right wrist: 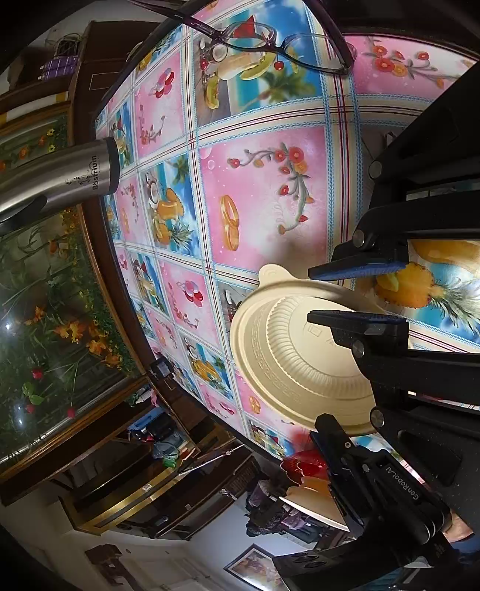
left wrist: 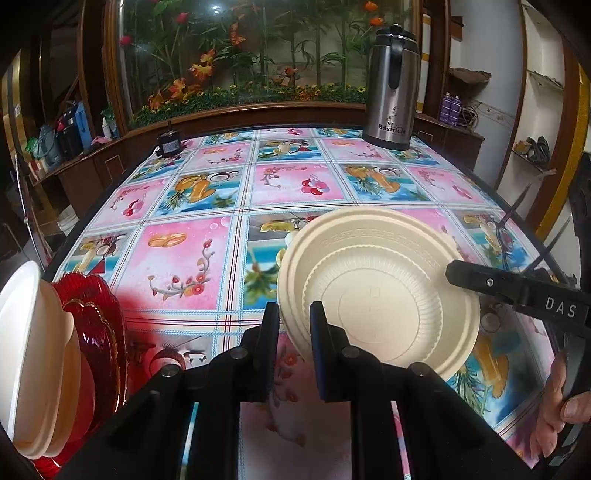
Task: Organize plates and bowls
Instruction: 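Bring the beige bowl over the plate stack with the left tool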
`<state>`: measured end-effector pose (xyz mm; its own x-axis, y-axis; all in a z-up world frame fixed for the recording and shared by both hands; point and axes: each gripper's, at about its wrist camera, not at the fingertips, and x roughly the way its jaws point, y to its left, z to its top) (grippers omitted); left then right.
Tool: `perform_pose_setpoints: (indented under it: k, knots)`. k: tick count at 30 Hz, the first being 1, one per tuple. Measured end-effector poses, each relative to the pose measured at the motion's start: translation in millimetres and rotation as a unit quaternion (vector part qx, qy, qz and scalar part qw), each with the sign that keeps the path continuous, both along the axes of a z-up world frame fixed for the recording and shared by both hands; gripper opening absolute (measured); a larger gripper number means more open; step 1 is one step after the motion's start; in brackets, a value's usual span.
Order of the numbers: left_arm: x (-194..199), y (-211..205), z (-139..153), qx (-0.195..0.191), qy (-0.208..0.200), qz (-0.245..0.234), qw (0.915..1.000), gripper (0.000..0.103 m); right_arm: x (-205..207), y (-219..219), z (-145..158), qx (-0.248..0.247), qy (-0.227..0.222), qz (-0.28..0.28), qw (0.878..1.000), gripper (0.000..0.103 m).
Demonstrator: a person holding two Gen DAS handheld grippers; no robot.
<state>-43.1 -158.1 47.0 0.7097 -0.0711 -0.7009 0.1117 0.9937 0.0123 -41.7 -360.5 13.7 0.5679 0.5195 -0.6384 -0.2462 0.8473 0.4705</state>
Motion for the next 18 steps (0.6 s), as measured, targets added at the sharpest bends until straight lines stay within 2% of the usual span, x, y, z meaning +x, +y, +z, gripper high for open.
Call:
perform_pose_setpoints:
  k: [1, 3, 18]
  knots:
    - [0.9, 0.0, -1.0, -0.004, 0.004, -0.001, 1.0, 0.022, 0.6, -0.2, -0.8, 0.003, 0.002, 0.001, 1.0, 0.018]
    - [1.7, -1.3, -3.7, -0.003, 0.009, -0.002, 1.0, 0.024, 0.8, -0.3, -2.2, 0.008, 0.005, 0.002, 1.0, 0.018]
    - [-1.3, -5.1, -0.7, 0.01, -0.004, -0.005, 0.9999, 0.021, -2.0, 1.6, -0.3, -0.004, 0.0, -0.009, 1.0, 0.018]
